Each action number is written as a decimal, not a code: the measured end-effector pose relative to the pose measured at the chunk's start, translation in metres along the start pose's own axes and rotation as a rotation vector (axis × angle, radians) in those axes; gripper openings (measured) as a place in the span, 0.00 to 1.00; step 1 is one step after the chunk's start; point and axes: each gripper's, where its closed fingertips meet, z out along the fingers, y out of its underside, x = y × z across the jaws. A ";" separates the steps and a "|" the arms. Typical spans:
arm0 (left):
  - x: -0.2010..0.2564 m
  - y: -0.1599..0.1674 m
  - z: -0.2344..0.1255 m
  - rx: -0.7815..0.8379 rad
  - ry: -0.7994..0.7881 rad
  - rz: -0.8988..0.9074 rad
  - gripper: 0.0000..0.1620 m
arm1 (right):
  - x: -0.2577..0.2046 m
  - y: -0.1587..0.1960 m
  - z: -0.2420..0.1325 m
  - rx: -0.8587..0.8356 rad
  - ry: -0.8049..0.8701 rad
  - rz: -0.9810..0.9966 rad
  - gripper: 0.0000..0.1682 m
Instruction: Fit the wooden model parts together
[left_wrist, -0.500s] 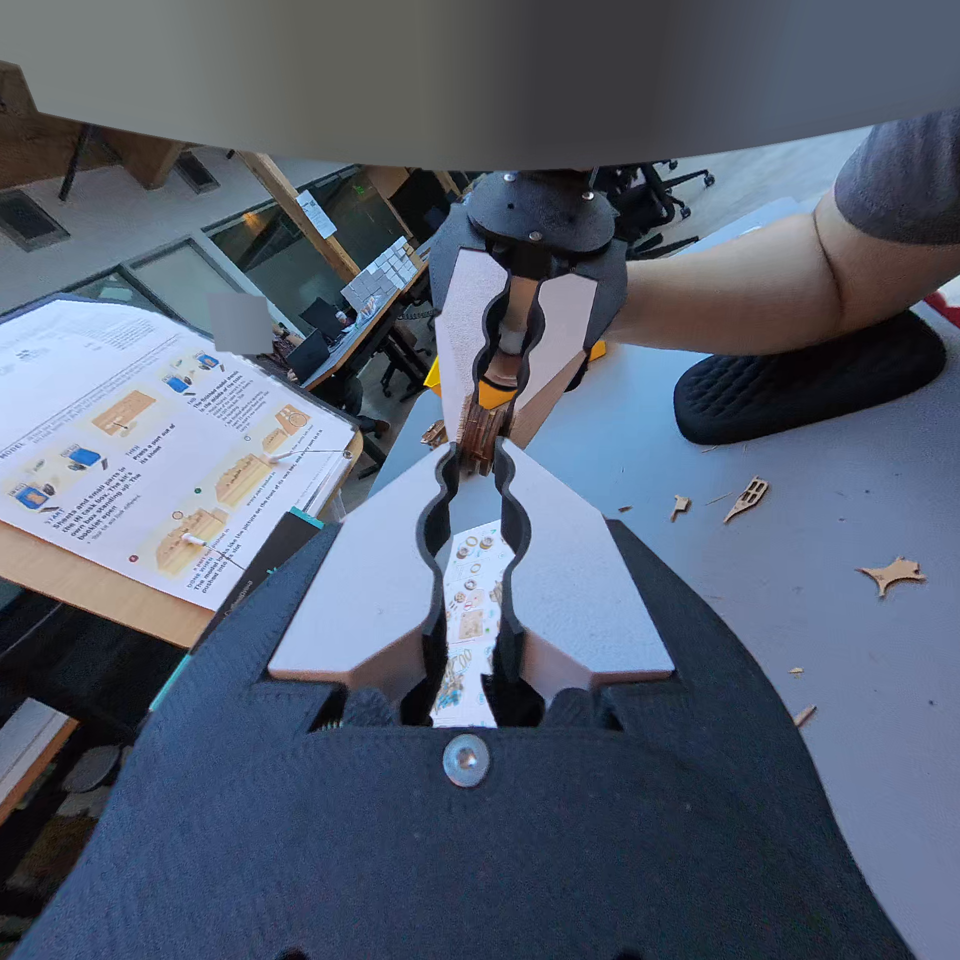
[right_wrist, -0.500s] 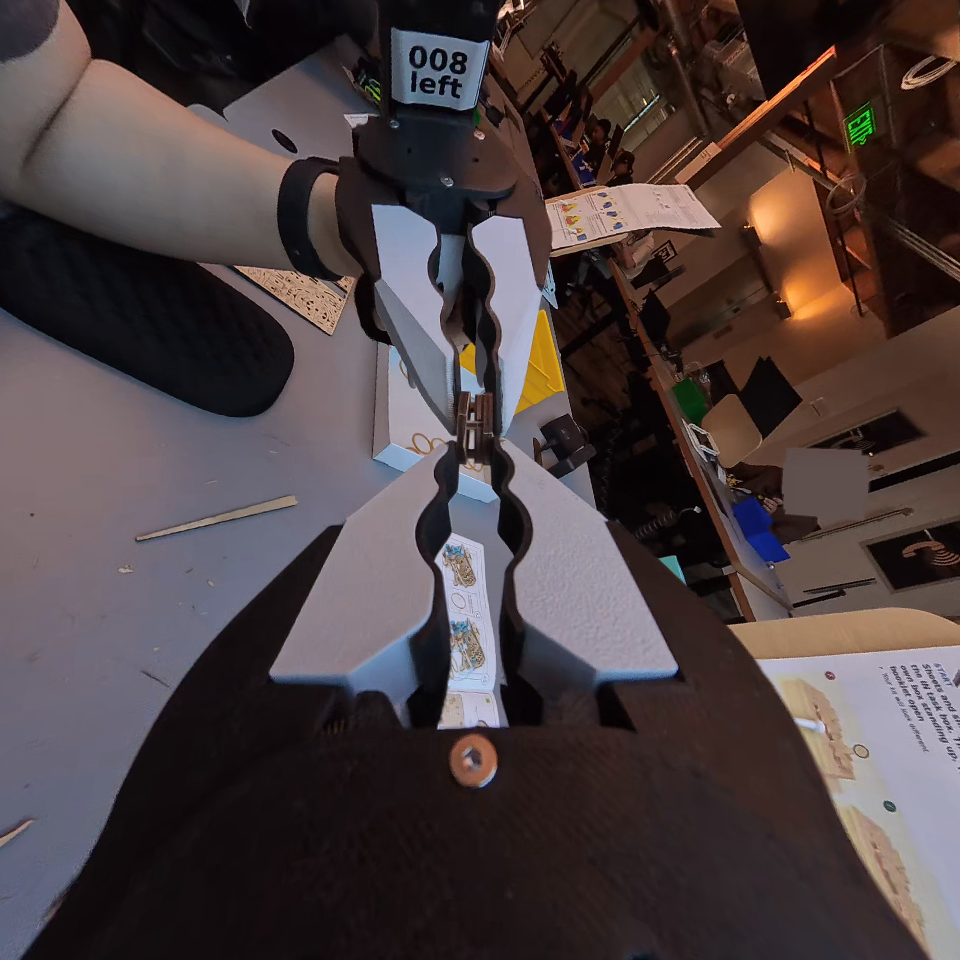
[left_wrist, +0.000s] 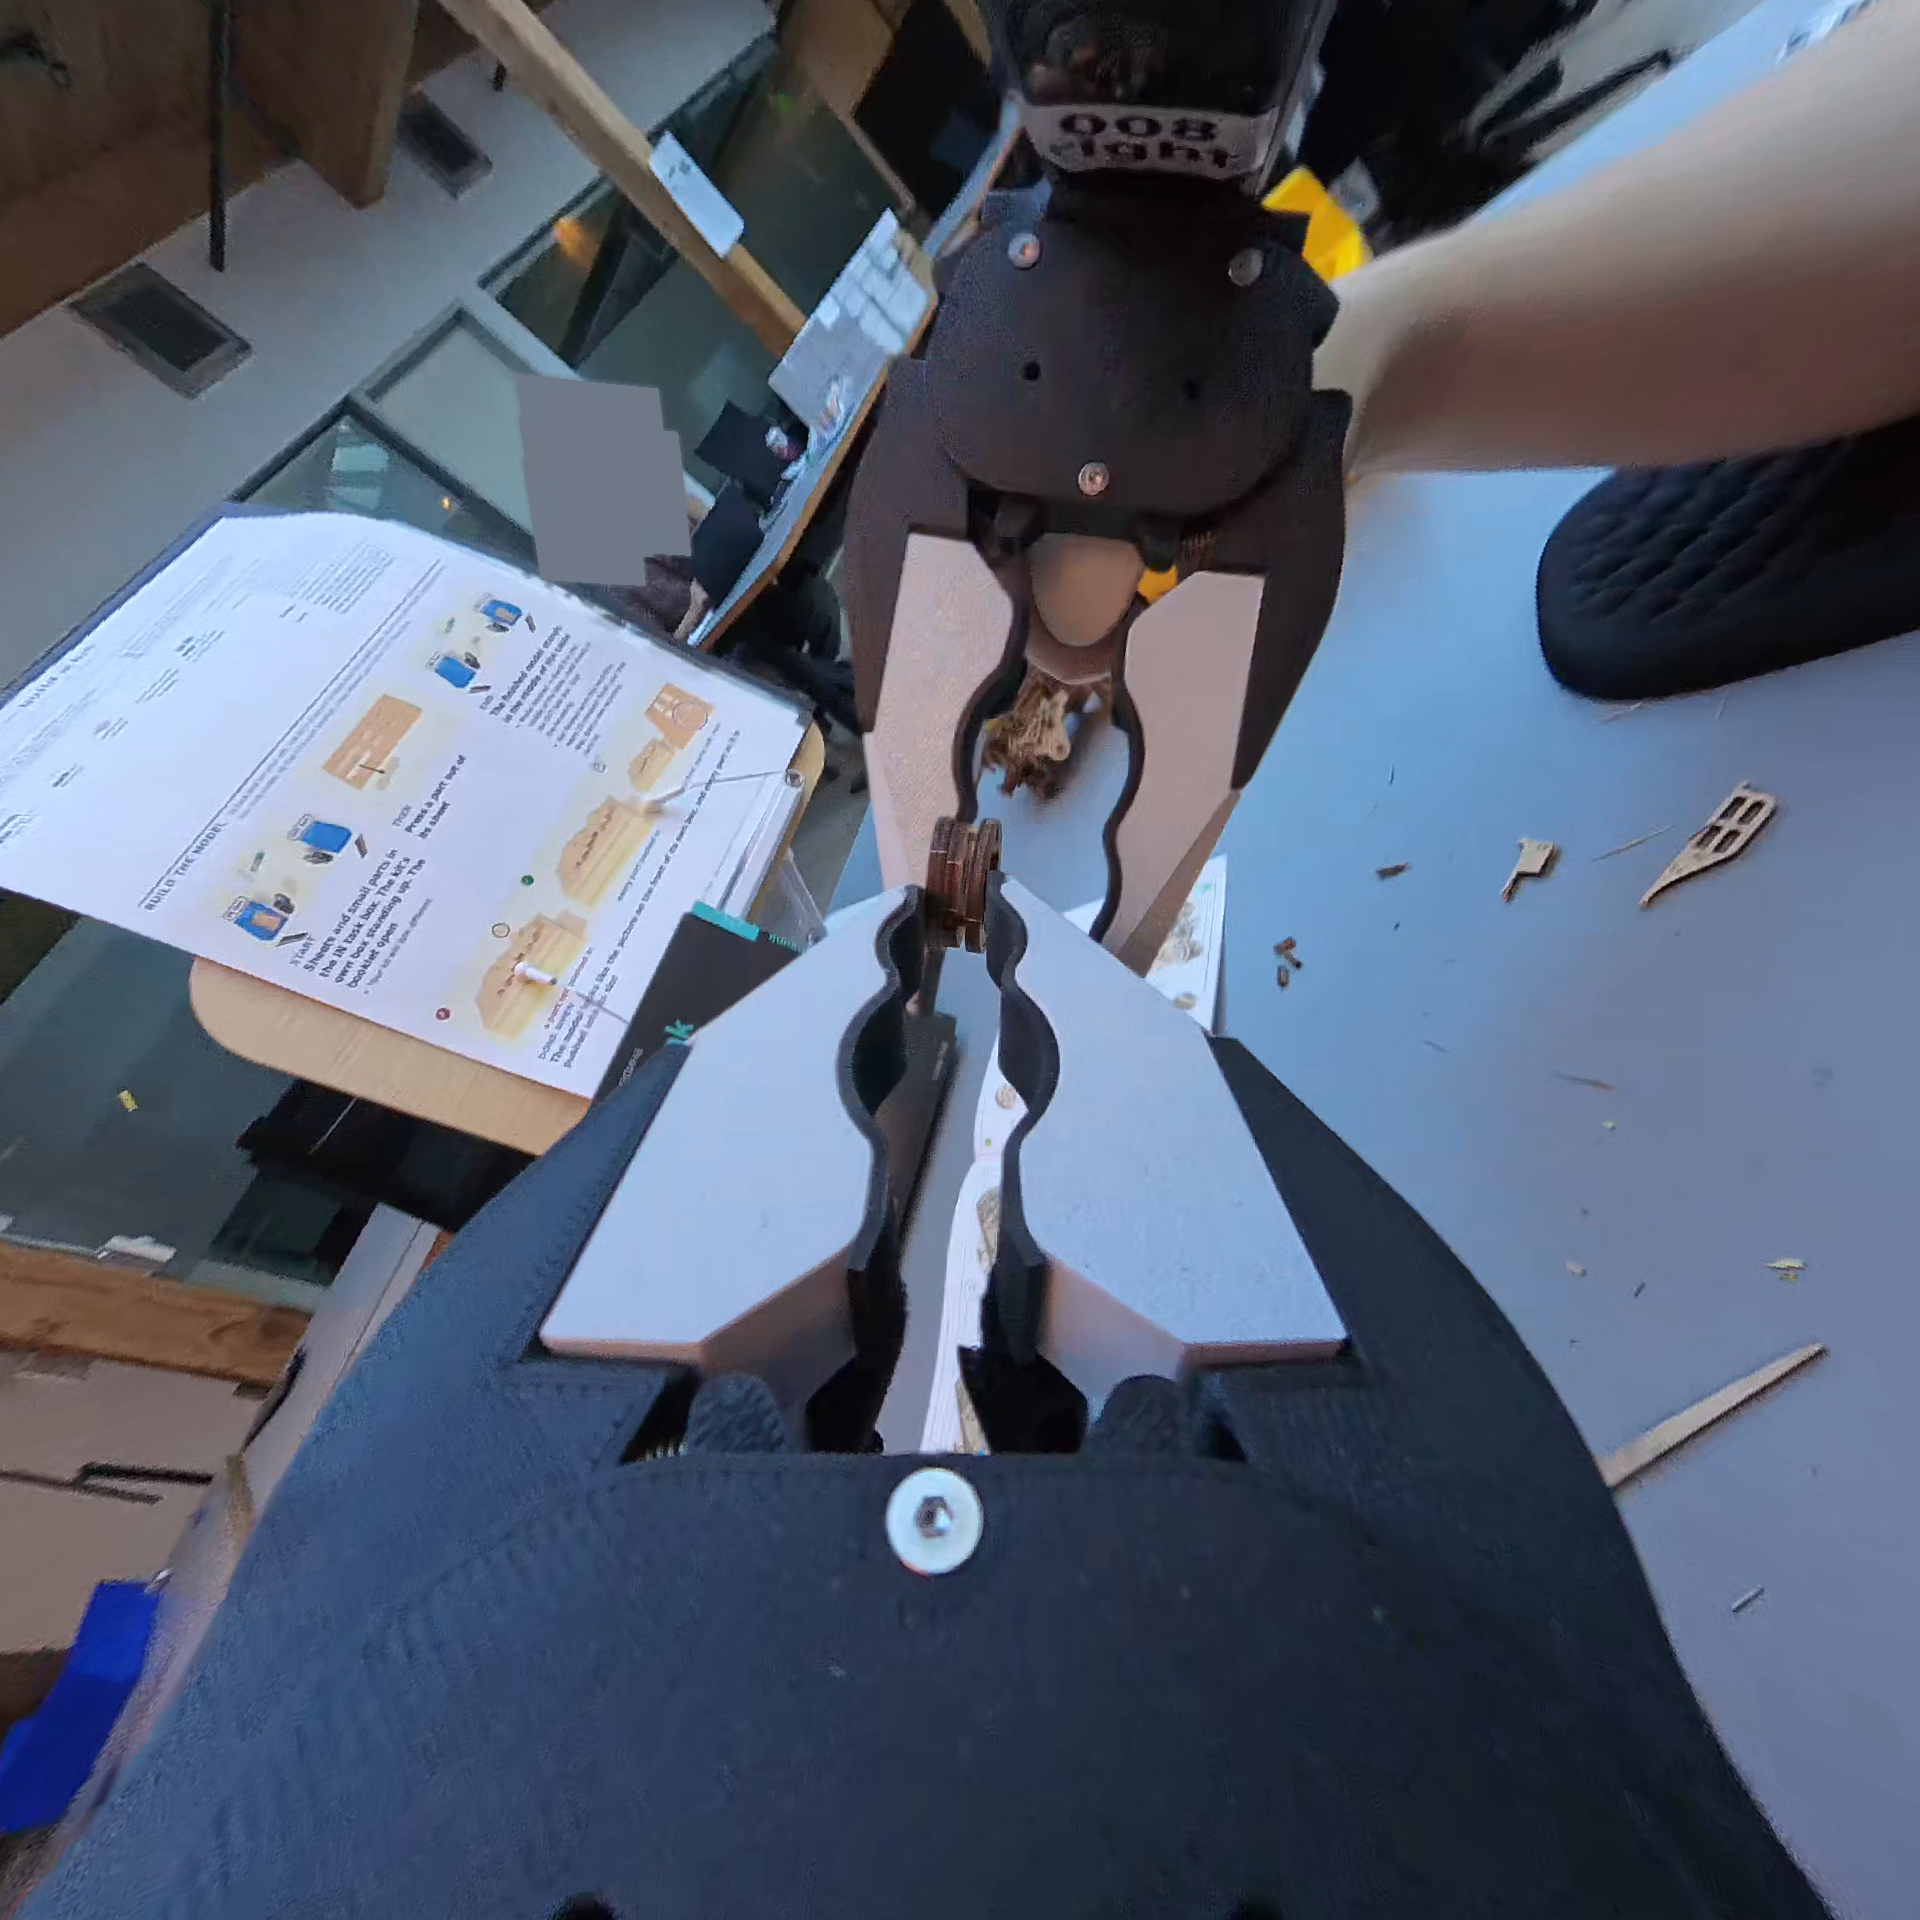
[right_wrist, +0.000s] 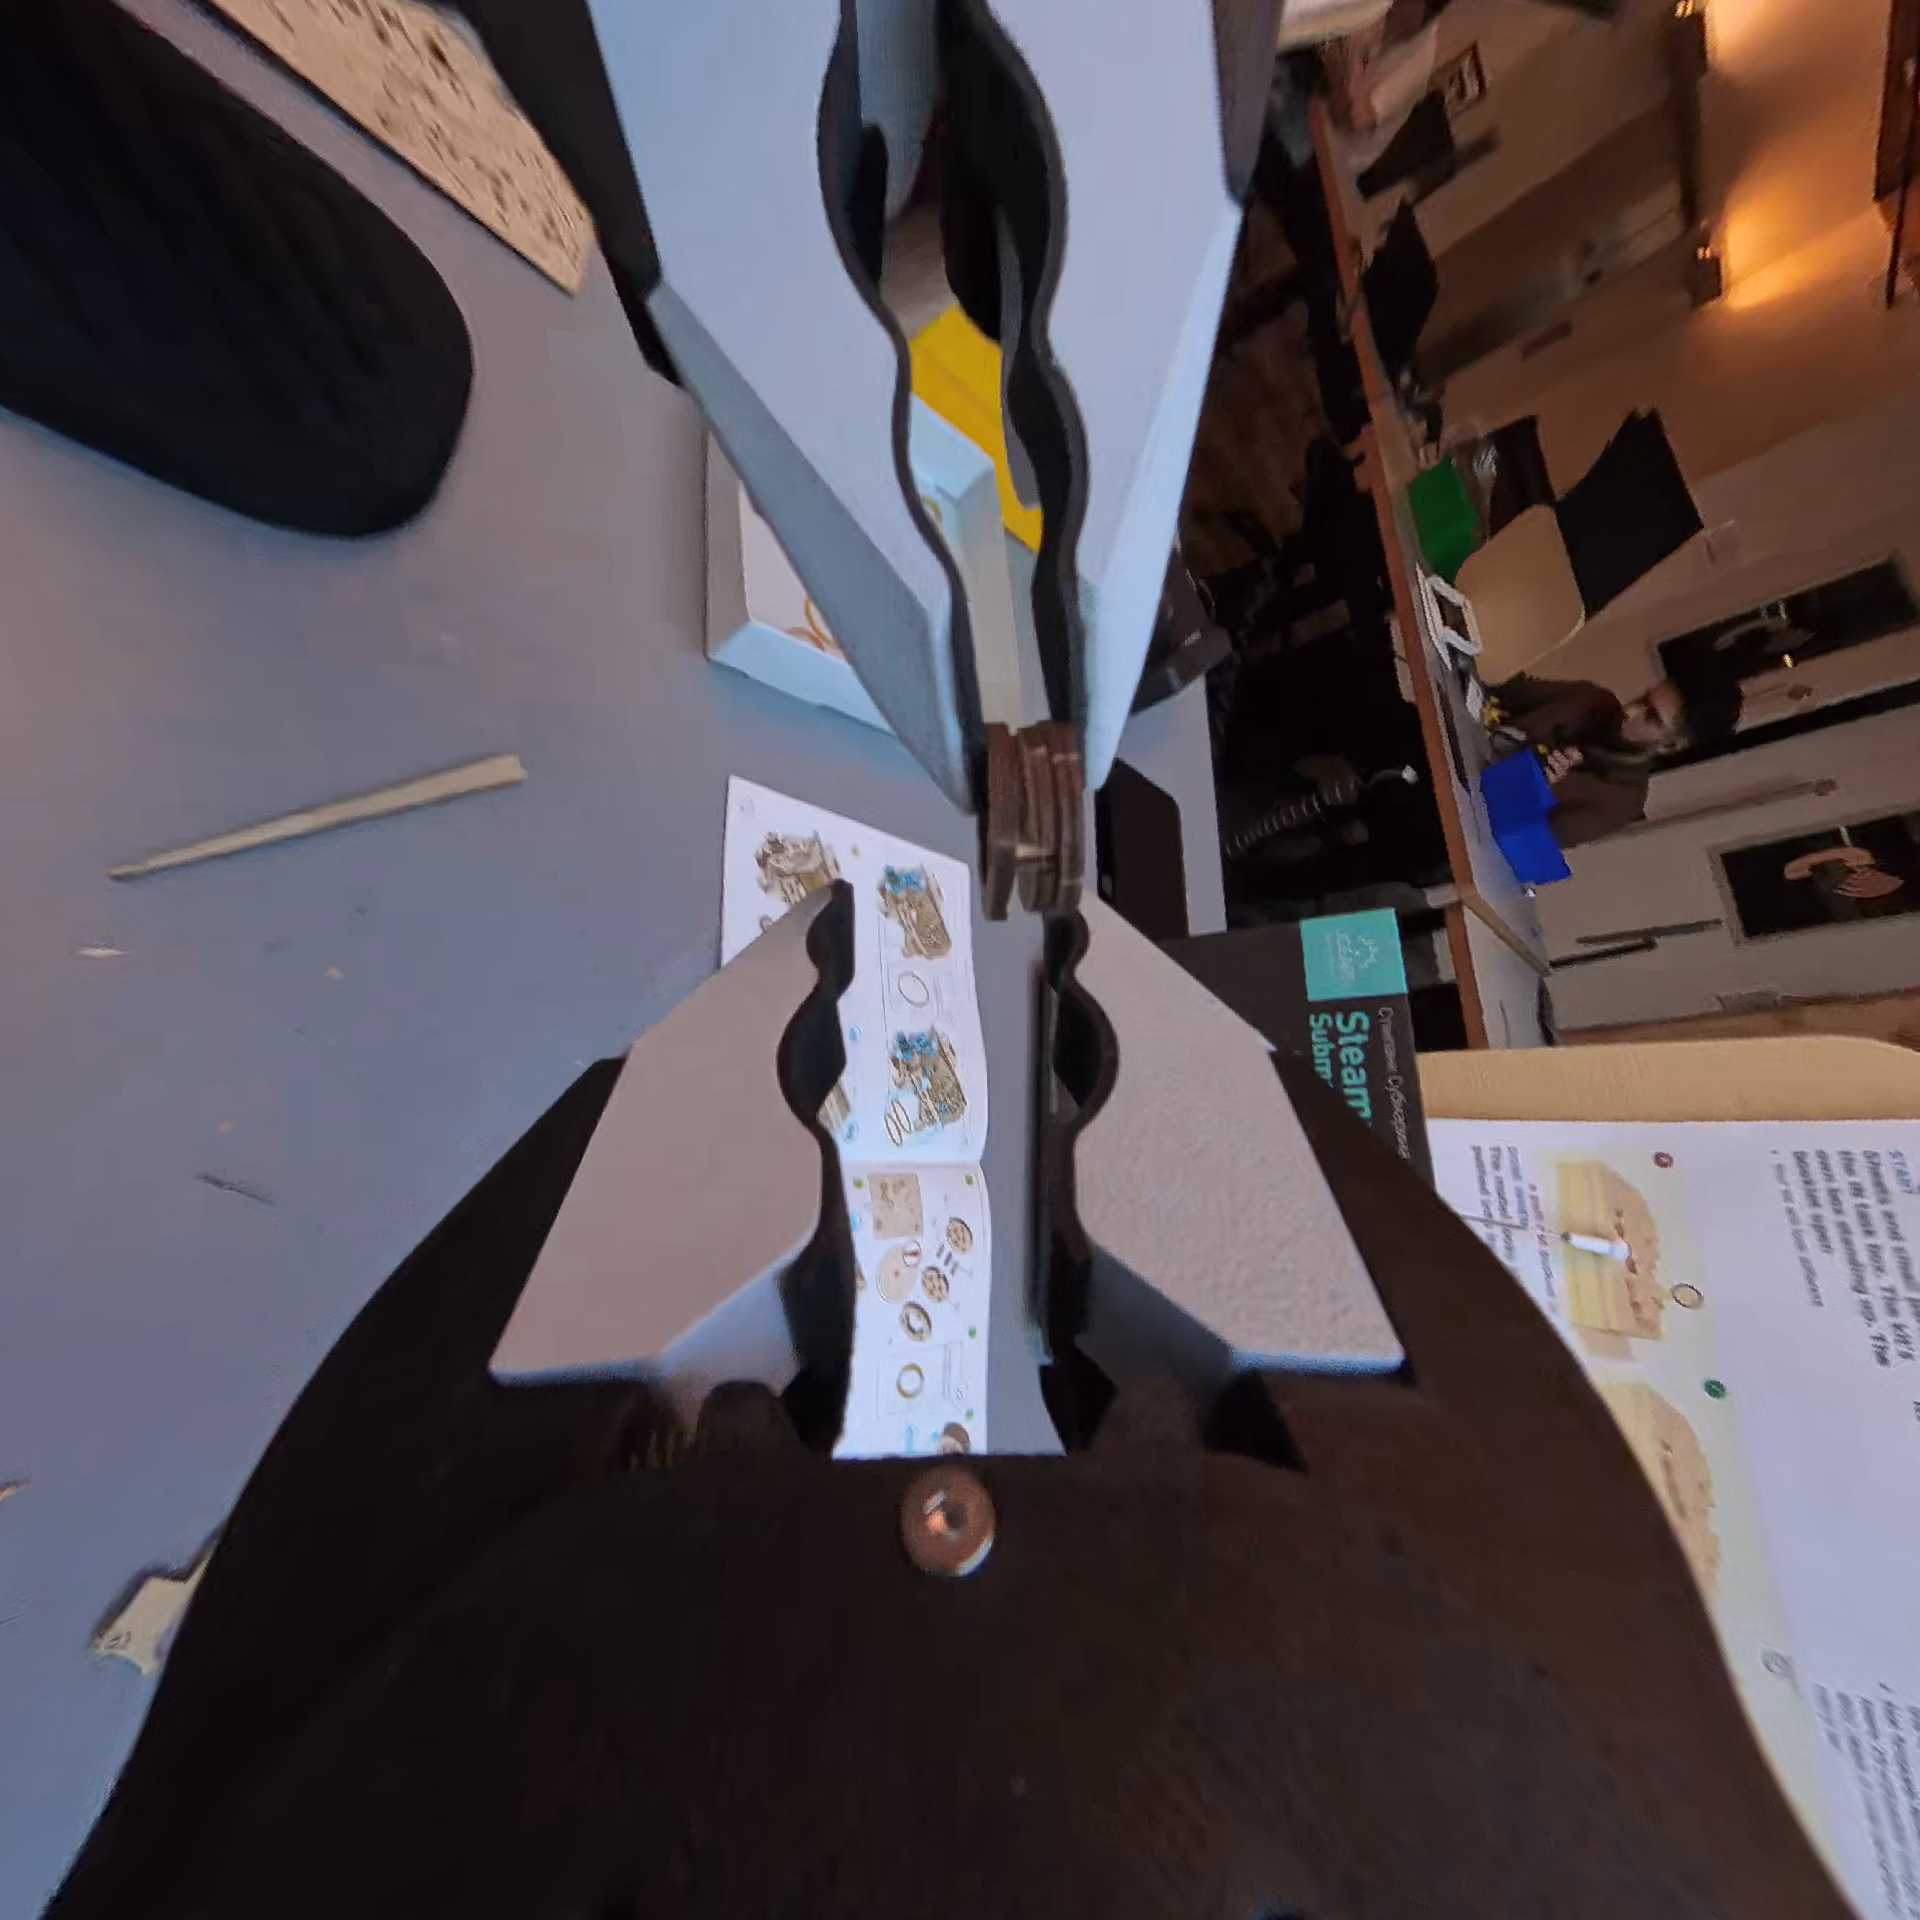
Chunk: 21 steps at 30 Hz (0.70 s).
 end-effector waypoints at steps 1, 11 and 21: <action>0.003 0.002 0.004 -0.040 -0.004 0.026 0.06 | 0.001 0.005 0.006 -0.046 0.020 -0.014 0.22; 0.020 -0.004 0.016 -0.116 -0.031 0.197 0.05 | 0.009 0.013 0.018 -0.226 0.163 -0.181 0.17; 0.022 -0.001 0.019 -0.157 -0.050 0.264 0.05 | 0.011 0.023 0.018 -0.323 0.188 -0.199 0.07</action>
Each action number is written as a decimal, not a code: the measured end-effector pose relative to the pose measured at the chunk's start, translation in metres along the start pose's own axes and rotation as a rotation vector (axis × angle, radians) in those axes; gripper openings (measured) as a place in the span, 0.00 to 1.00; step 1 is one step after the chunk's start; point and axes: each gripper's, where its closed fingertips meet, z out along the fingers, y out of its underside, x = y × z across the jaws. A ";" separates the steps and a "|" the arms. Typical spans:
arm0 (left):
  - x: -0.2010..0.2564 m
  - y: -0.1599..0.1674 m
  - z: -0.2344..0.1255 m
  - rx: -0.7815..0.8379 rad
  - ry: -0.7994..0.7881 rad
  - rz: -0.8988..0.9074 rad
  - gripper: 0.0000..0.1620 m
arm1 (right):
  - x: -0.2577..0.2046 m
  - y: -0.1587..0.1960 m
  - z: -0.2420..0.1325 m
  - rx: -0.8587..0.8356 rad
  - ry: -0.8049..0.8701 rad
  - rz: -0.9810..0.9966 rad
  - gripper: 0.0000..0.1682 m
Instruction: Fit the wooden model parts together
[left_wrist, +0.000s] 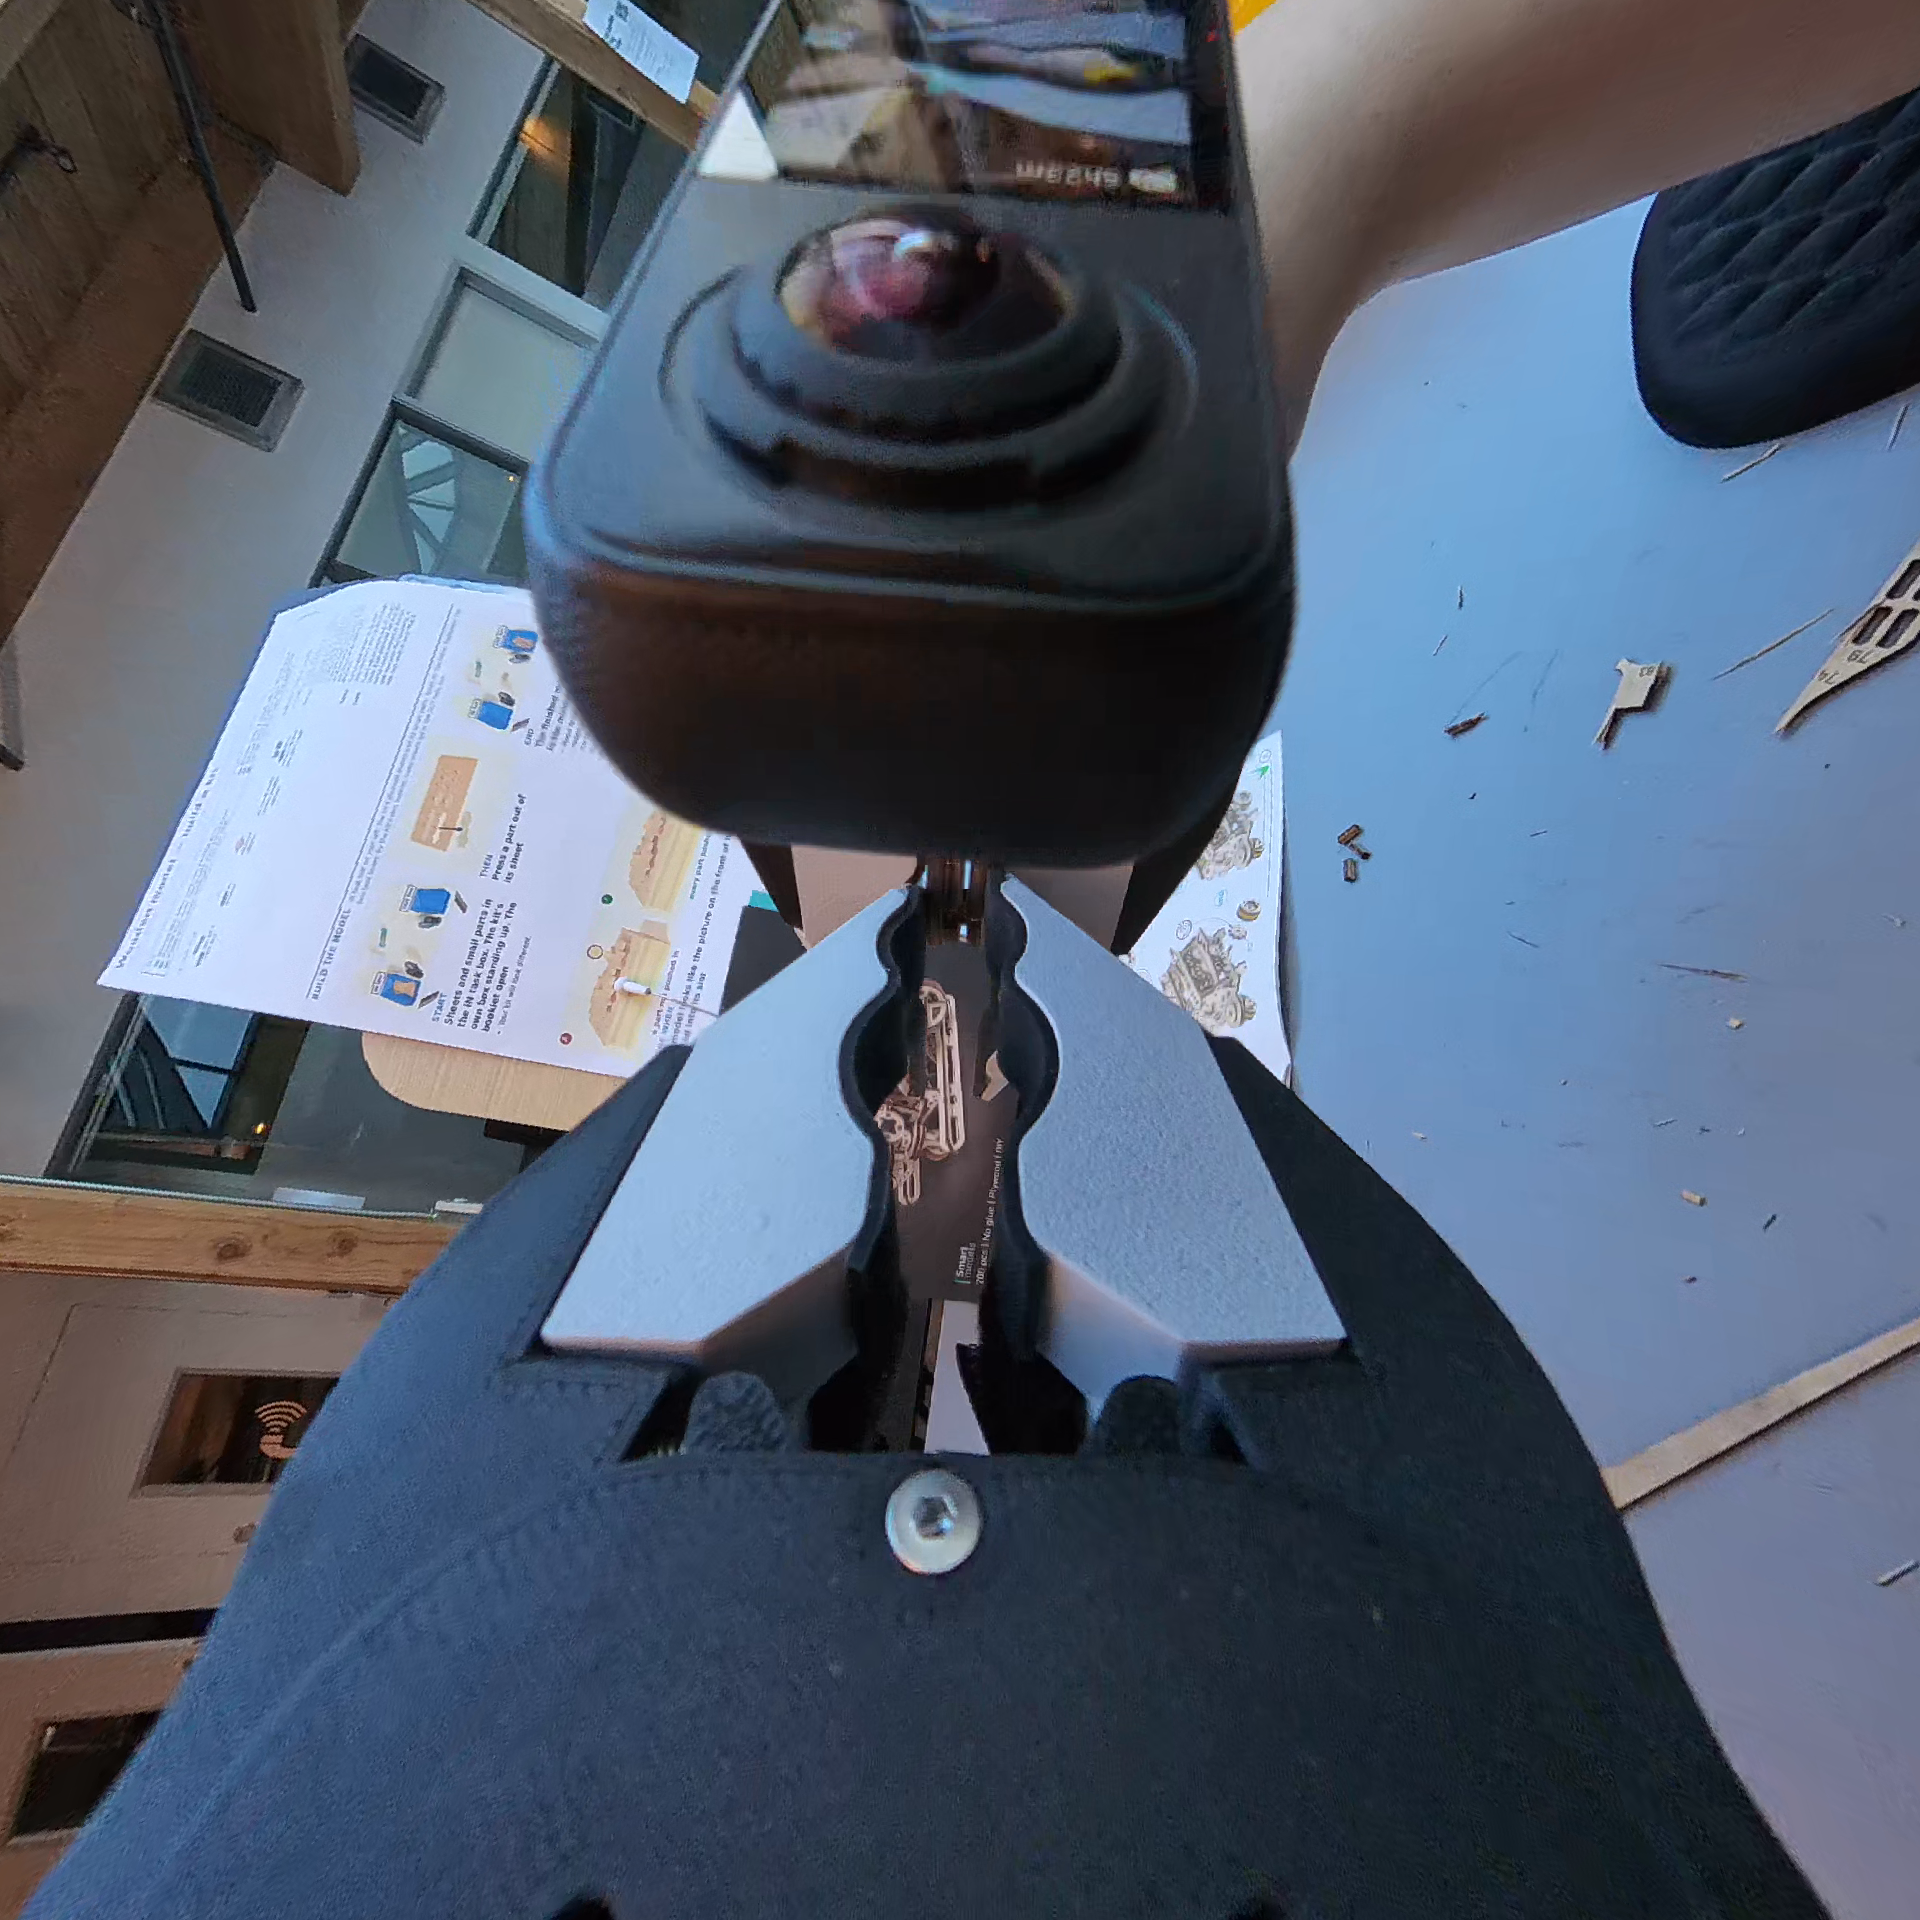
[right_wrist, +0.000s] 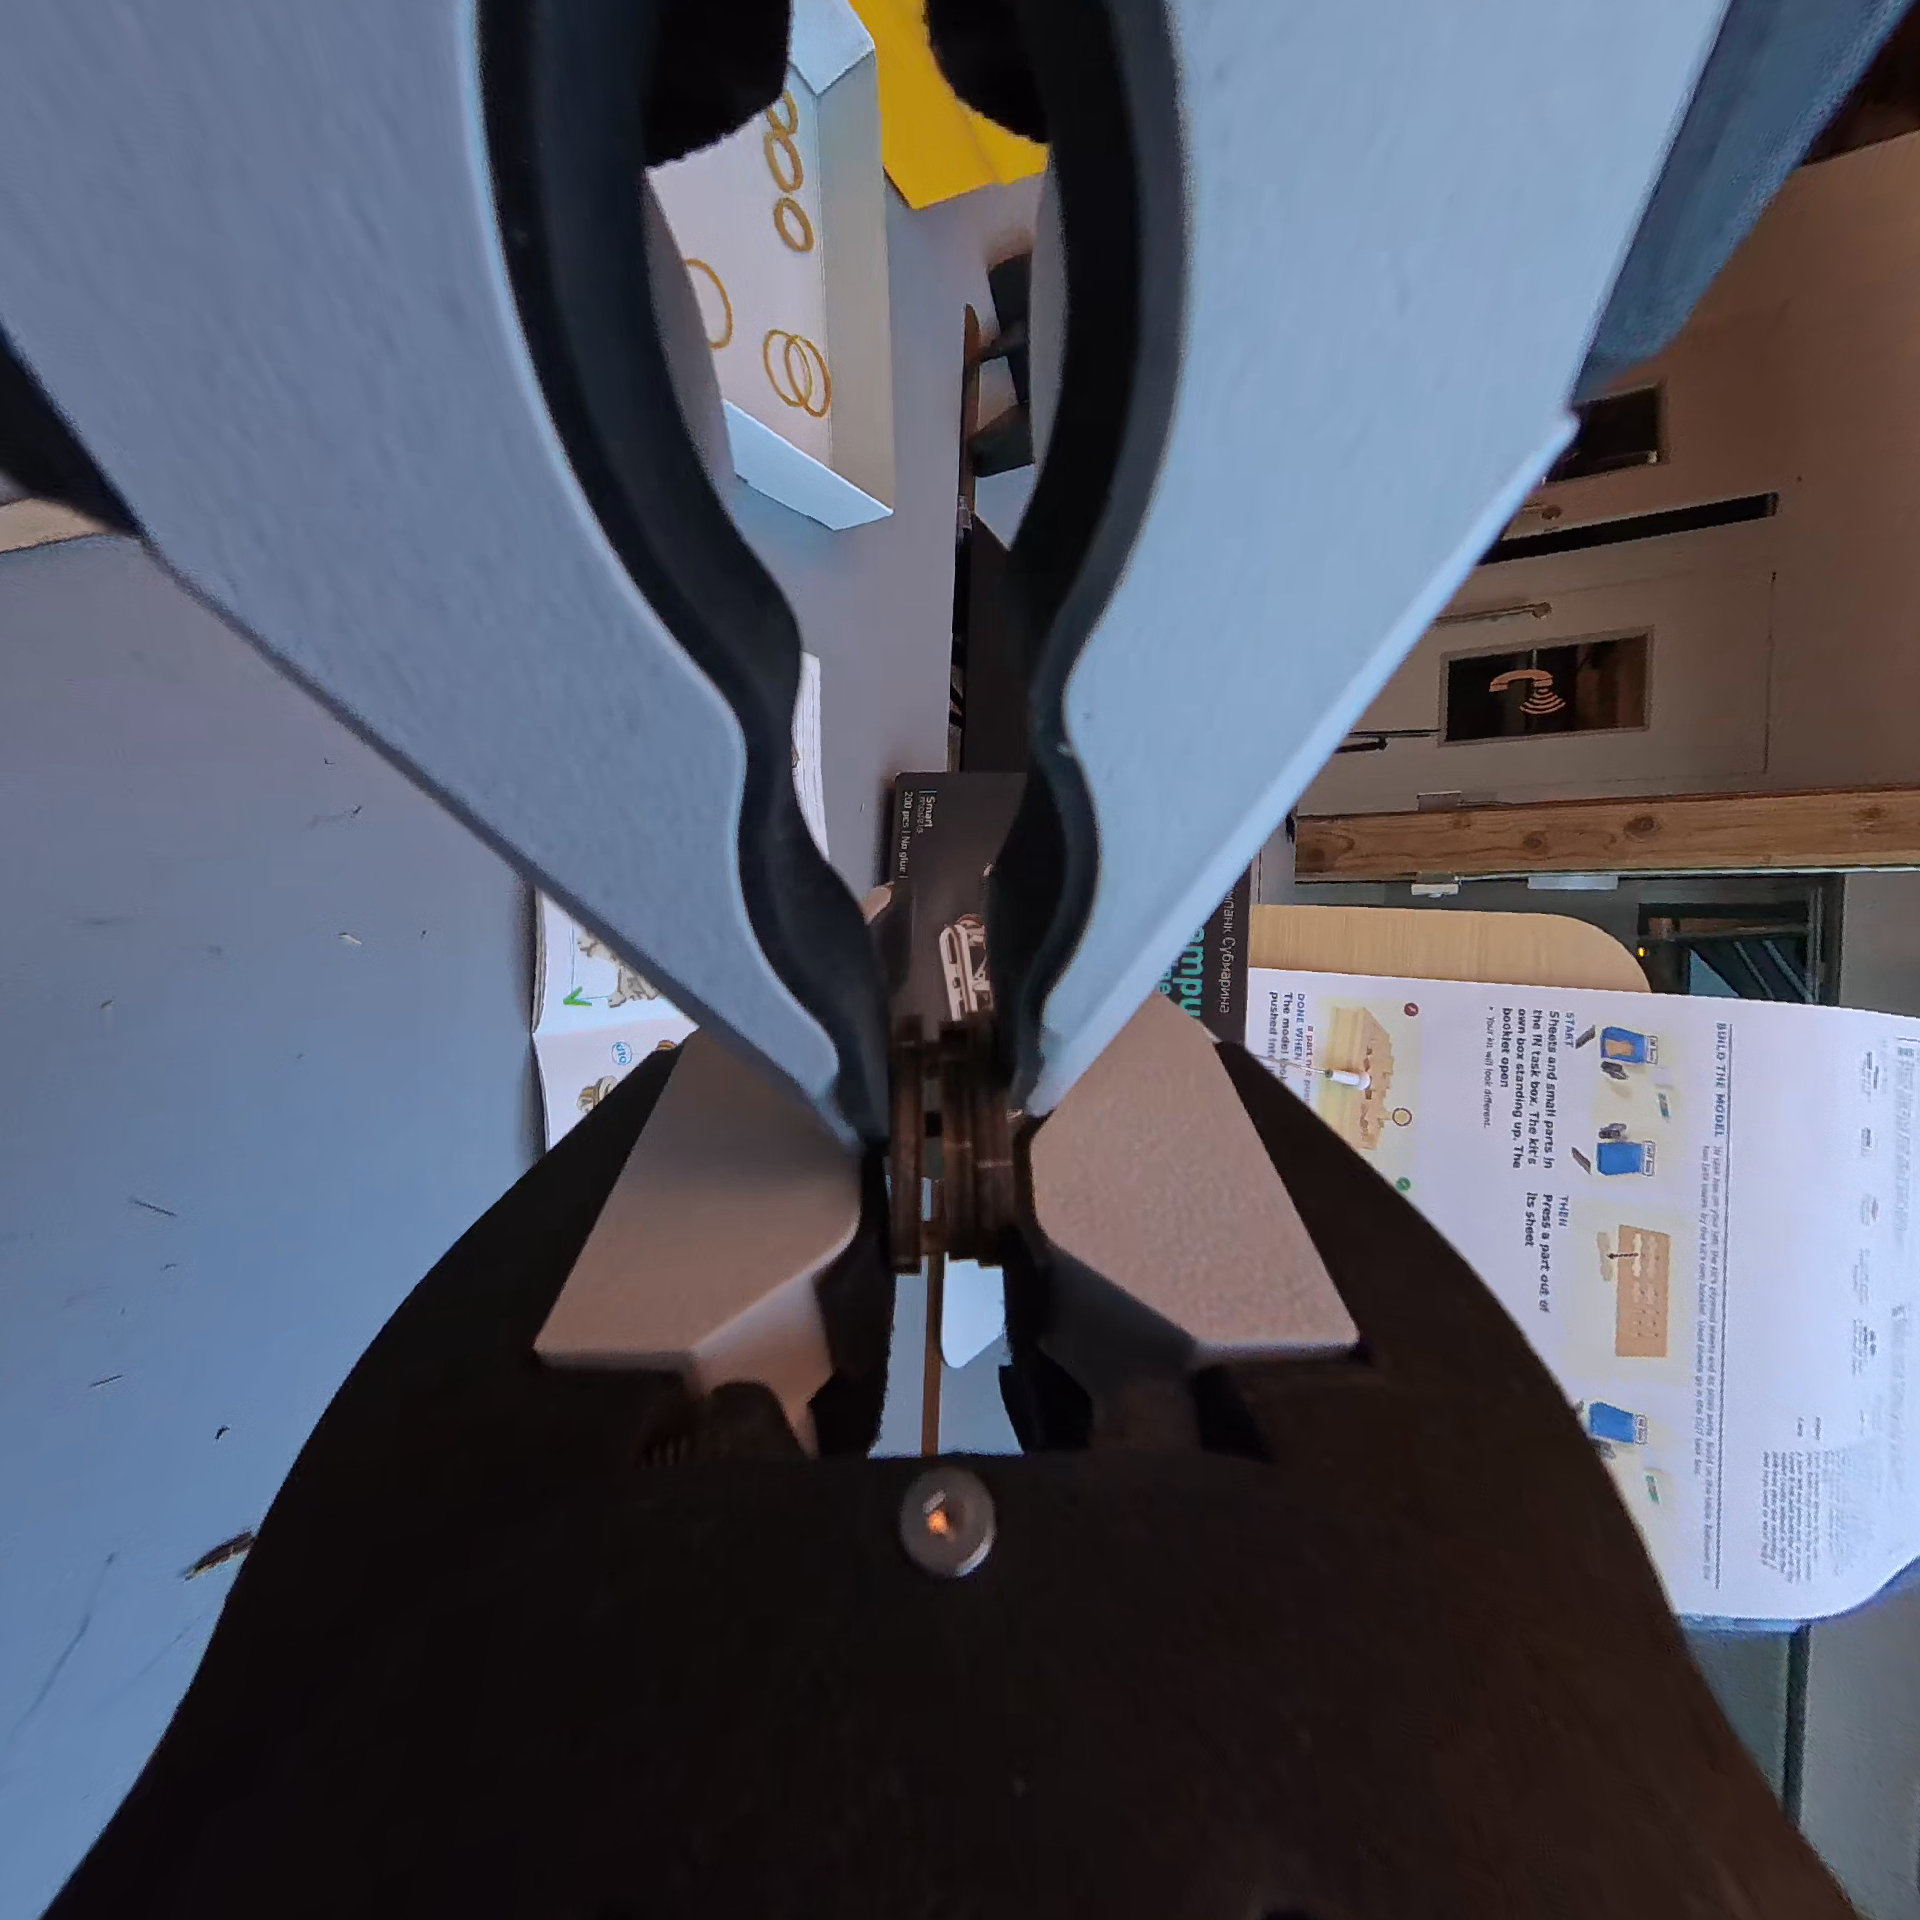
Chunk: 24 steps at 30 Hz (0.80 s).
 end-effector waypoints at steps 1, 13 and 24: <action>0.000 0.001 0.001 -0.008 -0.001 0.000 0.05 | 0.000 0.002 0.001 -0.013 0.005 0.000 0.07; 0.008 0.018 0.007 -0.104 0.027 0.049 0.04 | -0.006 0.011 0.015 -0.078 0.027 0.000 0.07; 0.018 0.031 0.009 -0.144 0.101 0.024 0.05 | -0.019 0.013 0.028 -0.070 0.011 0.086 0.06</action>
